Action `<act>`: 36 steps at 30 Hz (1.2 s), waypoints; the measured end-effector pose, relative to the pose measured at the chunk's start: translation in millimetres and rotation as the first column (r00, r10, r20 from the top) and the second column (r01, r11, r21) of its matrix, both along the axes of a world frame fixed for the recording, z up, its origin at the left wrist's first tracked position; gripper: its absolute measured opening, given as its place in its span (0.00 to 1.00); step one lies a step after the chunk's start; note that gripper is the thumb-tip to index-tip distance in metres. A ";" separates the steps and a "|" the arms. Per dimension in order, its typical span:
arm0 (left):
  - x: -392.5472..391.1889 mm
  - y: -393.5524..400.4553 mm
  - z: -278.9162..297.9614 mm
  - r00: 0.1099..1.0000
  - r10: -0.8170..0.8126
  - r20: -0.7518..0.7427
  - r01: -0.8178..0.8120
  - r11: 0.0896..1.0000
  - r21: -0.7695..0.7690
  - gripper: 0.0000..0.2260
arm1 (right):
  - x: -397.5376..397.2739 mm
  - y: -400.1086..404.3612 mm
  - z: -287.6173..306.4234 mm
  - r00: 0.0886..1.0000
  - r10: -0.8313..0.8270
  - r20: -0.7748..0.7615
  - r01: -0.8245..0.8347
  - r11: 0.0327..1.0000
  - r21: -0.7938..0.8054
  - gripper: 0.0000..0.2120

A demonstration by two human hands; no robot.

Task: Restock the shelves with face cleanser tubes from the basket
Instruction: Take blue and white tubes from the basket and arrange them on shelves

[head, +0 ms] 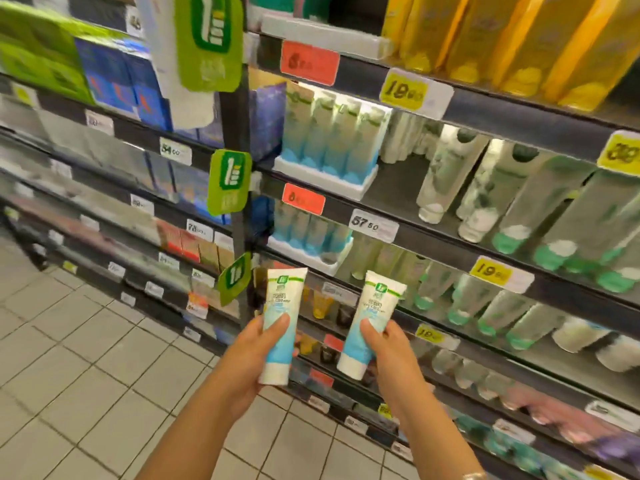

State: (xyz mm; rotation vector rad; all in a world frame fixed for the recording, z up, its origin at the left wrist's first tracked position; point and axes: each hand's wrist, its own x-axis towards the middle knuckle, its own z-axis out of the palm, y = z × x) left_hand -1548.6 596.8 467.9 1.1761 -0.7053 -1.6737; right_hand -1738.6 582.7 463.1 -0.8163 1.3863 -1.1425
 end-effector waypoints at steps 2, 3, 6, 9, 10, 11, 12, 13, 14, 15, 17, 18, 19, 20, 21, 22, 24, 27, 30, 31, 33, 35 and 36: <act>6.6 -15.7 -0.1 1.000 -0.005 0.024 0.006 1.000 -0.004 0.20 | 2.6 -24.9 -6.4 1.000 0.002 -0.006 -0.002 1.000 0.001 0.10; 10.4 -24.3 0.6 0.999 -0.010 0.036 0.010 1.000 -0.004 0.22 | 3.7 -38.0 -9.8 1.000 0.007 -0.013 -0.007 1.000 0.004 0.10; 21.3 -51.8 2.6 0.997 -0.012 0.075 0.014 1.000 -0.025 0.22 | 8.5 -77.3 -17.3 1.000 0.017 -0.015 -0.017 0.999 0.029 0.09; 27.5 -78.0 5.0 0.995 -0.018 0.102 0.022 0.999 -0.040 0.21 | 14.9 -115.0 -23.5 0.999 -0.004 -0.033 0.005 1.000 0.013 0.11; 28.0 -86.0 5.6 0.994 -0.014 0.109 0.018 0.999 -0.044 0.21 | 18.0 -125.3 -24.7 0.998 -0.011 -0.058 0.012 1.000 0.004 0.11; 27.4 -93.8 6.3 0.993 -0.009 0.114 0.014 0.999 -0.047 0.21 | 20.9 -135.0 -26.3 0.996 -0.018 -0.088 0.017 1.000 -0.010 0.09; 25.5 -100.5 7.3 0.993 -0.006 0.118 0.012 0.999 -0.051 0.22 | 23.9 -142.7 -27.3 0.993 -0.027 -0.119 0.023 0.999 -0.032 0.06; 23.3 -106.3 8.8 0.992 -0.006 0.122 0.013 0.998 -0.058 0.23 | 26.3 -149.3 -27.4 0.987 -0.036 -0.155 0.027 0.998 -0.058 0.05; 21.3 -112.2 10.2 0.992 -0.011 0.125 0.019 0.997 -0.068 0.23 | 28.4 -156.0 -27.0 0.982 -0.051 -0.184 0.037 0.996 -0.079 0.05; 19.4 -118.0 11.8 0.992 -0.020 0.126 0.030 0.997 -0.077 0.23 | 29.9 -162.3 -26.0 0.976 -0.066 -0.205 0.049 0.995 -0.090 0.05; 18.5 -128.8 13.5 0.991 -0.052 0.124 0.063 0.994 -0.088 0.22 | 32.4 -172.2 -25.6 0.958 -0.116 -0.263 0.093 0.991 -0.097 0.09; 19.4 -133.3 13.6 0.990 -0.069 0.125 0.080 0.993 -0.089 0.21 | 33.2 -175.7 -26.5 0.942 -0.145 -0.304 0.120 0.988 -0.098 0.10; 20.5 -137.0 14.1 0.988 -0.081 0.129 0.093 0.992 -0.090 0.22 | 34.1 -178.7 -27.9 0.926 -0.170 -0.337 0.143 0.984 -0.104 0.11; 22.1 -140.5 14.2 0.987 -0.091 0.134 0.104 0.990 -0.094 0.22 | 35.2 -181.6 -29.2 0.912 -0.193 -0.362 0.163 0.980 -0.111 0.10; 24.1 -143.5 14.6 0.985 -0.099 0.140 0.113 0.989 -0.099 0.23 | 36.3 -184.4 -30.2 0.900 -0.211 -0.381 0.179 0.977 -0.119 0.11; 26.1 -146.7 15.0 0.984 -0.105 0.146 0.120 0.988 -0.101 0.22 | 38.0 -187.1 -31.0 0.891 -0.231 -0.391 0.195 0.972 -0.130 0.12; 30.8 -152.5 14.2 0.980 -0.114 0.161 0.130 0.987 -0.095 0.22 | 43.2 -192.8 -32.9 0.881 -0.253 -0.400 0.213 0.967 -0.142 0.11; 37.7 -156.2 12.9 0.972 -0.138 0.190 0.159 0.982 -0.102 0.23 | 52.4 -200.7 -34.7 0.848 -0.293 -0.442 0.258 0.956 -0.141 0.11; 45.5 -159.7 16.2 0.966 -0.180 0.186 0.204 0.972 -0.118 0.24 | 61.5 -205.4 -35.5 0.808 -0.343 -0.479 0.306 0.939 -0.158 0.14; 48.5 -161.8 17.4 0.964 -0.191 0.185 0.215 0.969 -0.121 0.24 | 63.9 -206.6 -36.3 0.796 -0.358 -0.488 0.314 0.933 -0.174 0.14; 53.8 -166.3 17.8 0.959 -0.207 0.193 0.233 0.965 -0.124 0.25 | 67.1 -207.6 -37.3 0.781 -0.362 -0.509 0.311 0.932 -0.185 0.11; 57.6 -168.2 18.1 0.953 -0.222 0.204 0.251 0.959 -0.130 0.25 | 68.5 -207.9 -38.3 0.765 -0.351 -0.541 0.303 0.936 -0.179 0.08; 58.9 -169.0 18.2 0.951 -0.228 0.207 0.259 0.956 -0.135 0.25 | 69.0 -208.3 -38.5 0.758 -0.347 -0.553 0.305 0.937 -0.169 0.06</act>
